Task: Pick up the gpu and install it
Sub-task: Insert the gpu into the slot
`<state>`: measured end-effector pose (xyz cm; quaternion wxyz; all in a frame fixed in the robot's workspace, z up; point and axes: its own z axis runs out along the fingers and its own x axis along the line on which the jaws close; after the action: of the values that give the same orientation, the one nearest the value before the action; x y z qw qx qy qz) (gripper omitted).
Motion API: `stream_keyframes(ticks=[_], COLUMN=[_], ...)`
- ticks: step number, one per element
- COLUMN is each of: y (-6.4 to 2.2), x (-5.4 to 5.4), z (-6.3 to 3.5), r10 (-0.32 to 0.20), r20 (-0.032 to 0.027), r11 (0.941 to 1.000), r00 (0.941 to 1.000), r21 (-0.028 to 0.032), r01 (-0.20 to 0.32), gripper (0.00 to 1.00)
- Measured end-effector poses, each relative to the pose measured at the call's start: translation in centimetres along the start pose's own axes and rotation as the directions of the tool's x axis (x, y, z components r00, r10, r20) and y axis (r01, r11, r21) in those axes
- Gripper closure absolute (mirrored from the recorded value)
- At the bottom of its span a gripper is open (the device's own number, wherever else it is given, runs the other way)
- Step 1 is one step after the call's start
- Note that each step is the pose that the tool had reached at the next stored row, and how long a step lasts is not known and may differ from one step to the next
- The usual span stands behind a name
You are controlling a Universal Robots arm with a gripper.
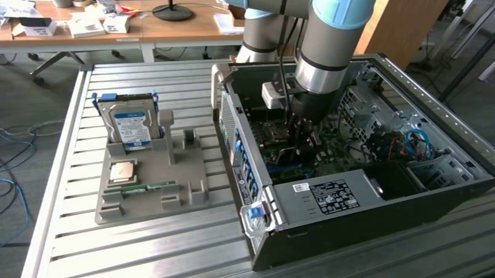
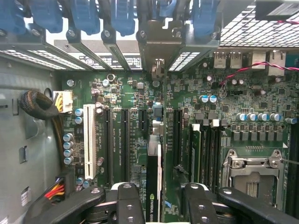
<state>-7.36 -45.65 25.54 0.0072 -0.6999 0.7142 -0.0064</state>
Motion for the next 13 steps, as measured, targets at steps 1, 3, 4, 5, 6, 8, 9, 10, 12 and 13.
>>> stream_keyframes(ticks=[1, 3, 4, 5, 6, 8, 9, 10, 12, 13], y=[-0.01, -0.01, -0.01, -0.02, -0.02, -0.03, -0.03, -0.04, -0.04, -0.05], x=[0.0, 0.0, 0.0, 0.0, 0.0, 0.0, 0.0, 0.0, 0.0, 0.0], z=[-0.16, -0.50, -0.68, -0.87, -1.06, -1.49, -1.71, -1.93, -2.35, -2.57], r10=[0.000, 0.000, 0.000, 0.000, 0.000, 0.000, 0.000, 0.000, 0.000, 0.000], r20=[0.0000, 0.0000, 0.0000, 0.0000, -0.0001, -0.0001, 0.0000, -0.0001, 0.0000, 0.0000], r11=[1.0000, 1.0000, 1.0000, 1.0000, 1.0000, 1.0000, 1.0000, 1.0000, 1.0000, 1.0000], r00=[1.0000, 1.0000, 1.0000, 1.0000, 1.0000, 1.0000, 1.0000, 1.0000, 1.0000, 1.0000], r21=[0.0000, 0.0000, 0.0000, 0.0000, 0.0000, 0.0000, 0.0000, 0.0000, 0.0000, 0.0000], r01=[0.000, 0.000, 0.000, 0.000, 0.000, 0.000, 0.000, 0.000, 0.000, 0.000], gripper=[0.59, 0.59, 0.59, 0.59, 0.59, 0.59, 0.59, 0.59, 0.59, 0.59])
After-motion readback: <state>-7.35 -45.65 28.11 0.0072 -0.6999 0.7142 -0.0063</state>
